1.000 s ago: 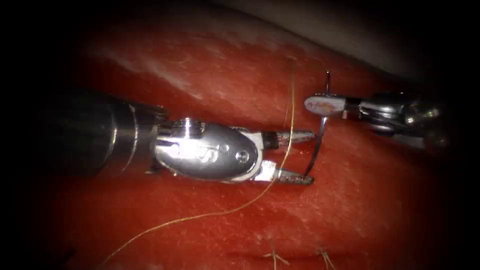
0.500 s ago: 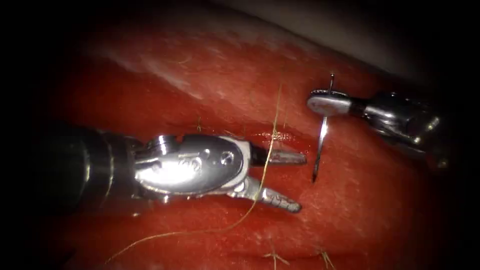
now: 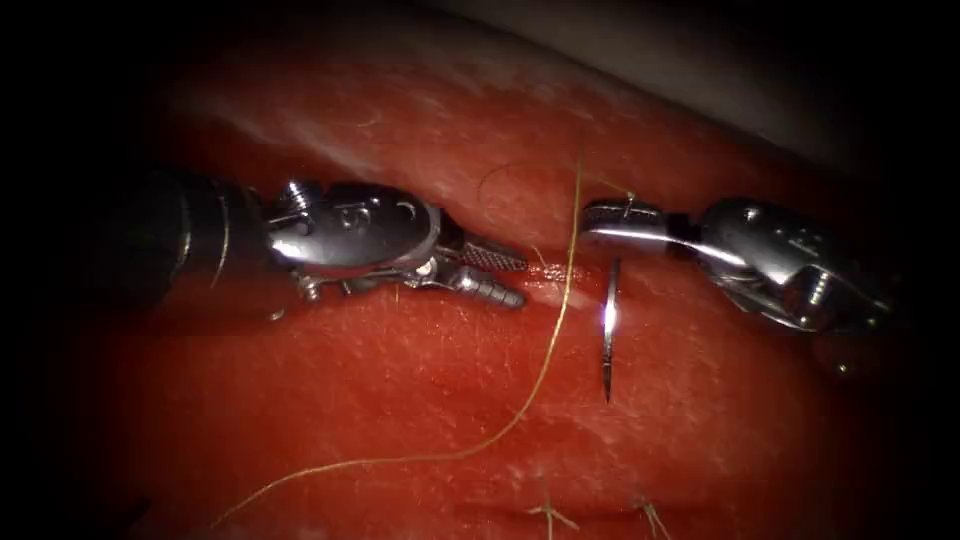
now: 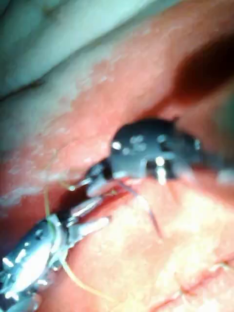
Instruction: Wound Closure
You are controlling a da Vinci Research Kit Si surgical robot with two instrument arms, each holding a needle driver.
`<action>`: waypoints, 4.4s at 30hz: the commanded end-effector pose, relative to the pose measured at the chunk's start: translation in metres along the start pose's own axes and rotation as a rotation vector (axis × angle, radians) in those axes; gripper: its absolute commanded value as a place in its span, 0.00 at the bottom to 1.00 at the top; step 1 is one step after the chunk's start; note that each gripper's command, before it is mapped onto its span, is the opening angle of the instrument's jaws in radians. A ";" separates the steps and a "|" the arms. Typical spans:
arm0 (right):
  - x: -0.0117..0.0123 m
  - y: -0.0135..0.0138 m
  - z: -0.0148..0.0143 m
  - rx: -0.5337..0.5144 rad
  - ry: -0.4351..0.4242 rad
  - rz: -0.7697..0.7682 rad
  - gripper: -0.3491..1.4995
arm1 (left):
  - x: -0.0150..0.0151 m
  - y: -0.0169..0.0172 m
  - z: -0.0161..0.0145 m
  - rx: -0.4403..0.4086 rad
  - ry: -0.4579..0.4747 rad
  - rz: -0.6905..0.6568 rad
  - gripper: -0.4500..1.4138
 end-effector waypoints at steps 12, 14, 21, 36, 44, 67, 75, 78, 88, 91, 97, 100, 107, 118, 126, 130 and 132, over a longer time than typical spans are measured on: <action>-0.0002 0.0007 0.0010 -0.022 0.024 -0.092 0.00 | -0.0024 -0.0003 0.0040 -0.070 -0.129 0.010 0.05; -0.0002 0.0006 0.0010 -0.023 0.026 -0.104 0.00 | -0.0022 -0.0005 0.0047 -0.060 -0.167 0.009 0.05; -0.0002 0.0001 0.0014 -0.027 0.032 -0.134 0.00 | -0.0023 -0.0027 0.0059 0.093 -0.316 -0.002 0.05; -0.0002 -0.0003 0.0018 -0.027 0.064 -0.218 0.00 | -0.0031 -0.0062 0.0076 0.248 -0.553 -0.024 0.05; -0.0004 0.0018 0.0026 -0.049 0.099 -0.324 0.00 | -0.0026 -0.0055 0.0097 0.080 -0.697 -0.053 0.05; -0.0061 0.0039 0.0057 -0.114 0.076 -0.520 0.00 | -0.0020 -0.0036 0.0092 -0.025 -0.624 -0.045 0.07; -0.0073 0.0028 0.0056 -0.115 0.066 -0.587 0.00 | -0.0014 -0.0030 0.0081 -0.020 -0.603 -0.038 0.07; -0.0075 0.0025 0.0056 -0.116 0.064 -0.587 0.00 | -0.0008 -0.0027 0.0076 -0.009 -0.587 -0.035 0.06; -0.0074 0.0029 0.0055 -0.101 0.053 -0.545 0.00 | 0.0015 0.0011 0.0066 0.060 -0.517 -0.044 0.07; -0.0073 0.0031 0.0053 -0.098 0.052 -0.516 0.00 | 0.0016 0.0022 0.0070 0.063 -0.514 -0.036 0.08; -0.0071 0.0033 0.0052 -0.093 0.050 -0.449 0.00 | -0.0002 0.0034 0.0080 0.083 -0.515 -0.033 0.08; -0.0072 0.0032 0.0053 -0.080 0.034 -0.437 0.00 | -0.0017 0.0035 0.0083 0.096 -0.517 -0.027 0.08; -0.0071 0.0037 0.0051 -0.063 0.008 -0.436 0.00 | -0.0020 0.0037 0.0082 0.097 -0.517 -0.026 0.08; -0.0066 0.0041 0.0059 0.033 -0.032 -0.414 0.00 | -0.0032 0.0032 0.0091 0.104 -0.514 -0.024 0.09; -0.0068 0.0035 0.0068 0.159 -0.064 -0.390 0.00 | -0.0038 0.0018 0.0085 0.099 -0.519 -0.020 0.10; -0.0067 0.0034 0.0070 0.147 -0.067 -0.326 0.00 | -0.0038 0.0018 0.0086 0.100 -0.519 -0.021 0.10; -0.0064 0.0036 0.0070 0.136 -0.069 -0.300 0.00 | -0.0038 0.0018 0.0087 0.101 -0.518 -0.021 0.10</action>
